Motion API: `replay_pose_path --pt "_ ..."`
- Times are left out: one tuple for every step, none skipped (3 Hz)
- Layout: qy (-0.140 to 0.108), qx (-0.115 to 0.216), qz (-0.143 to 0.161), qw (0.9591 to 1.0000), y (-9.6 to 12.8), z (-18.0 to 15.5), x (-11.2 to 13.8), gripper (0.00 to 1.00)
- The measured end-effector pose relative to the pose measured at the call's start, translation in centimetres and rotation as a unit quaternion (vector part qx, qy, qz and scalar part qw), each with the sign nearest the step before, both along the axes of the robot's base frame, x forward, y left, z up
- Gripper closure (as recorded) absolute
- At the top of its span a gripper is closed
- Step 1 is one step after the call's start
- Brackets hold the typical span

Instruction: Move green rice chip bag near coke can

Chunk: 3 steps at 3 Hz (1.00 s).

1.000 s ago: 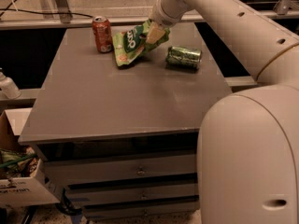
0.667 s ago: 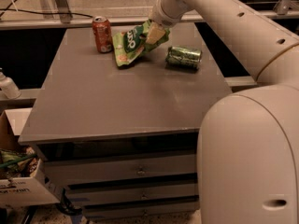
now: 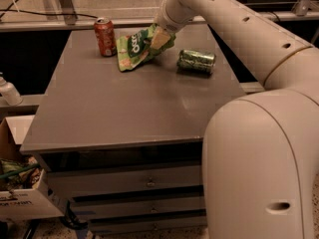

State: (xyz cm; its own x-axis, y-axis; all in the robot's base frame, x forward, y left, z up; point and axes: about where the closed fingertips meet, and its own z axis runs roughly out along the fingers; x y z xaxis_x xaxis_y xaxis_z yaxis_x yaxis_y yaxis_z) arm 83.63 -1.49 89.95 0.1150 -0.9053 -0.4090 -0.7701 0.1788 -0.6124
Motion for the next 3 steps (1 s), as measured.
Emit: replay_pose_path --pt "0.005 0.011 0.004 0.9999 1.1 -0.6 0.8 1.00" --pt "0.009 0.025 0.010 0.9996 2.3 -0.9 1.3 1.00" --pt "0.015 0.037 0.016 0.9991 3.4 -1.2 1.9 1.00"
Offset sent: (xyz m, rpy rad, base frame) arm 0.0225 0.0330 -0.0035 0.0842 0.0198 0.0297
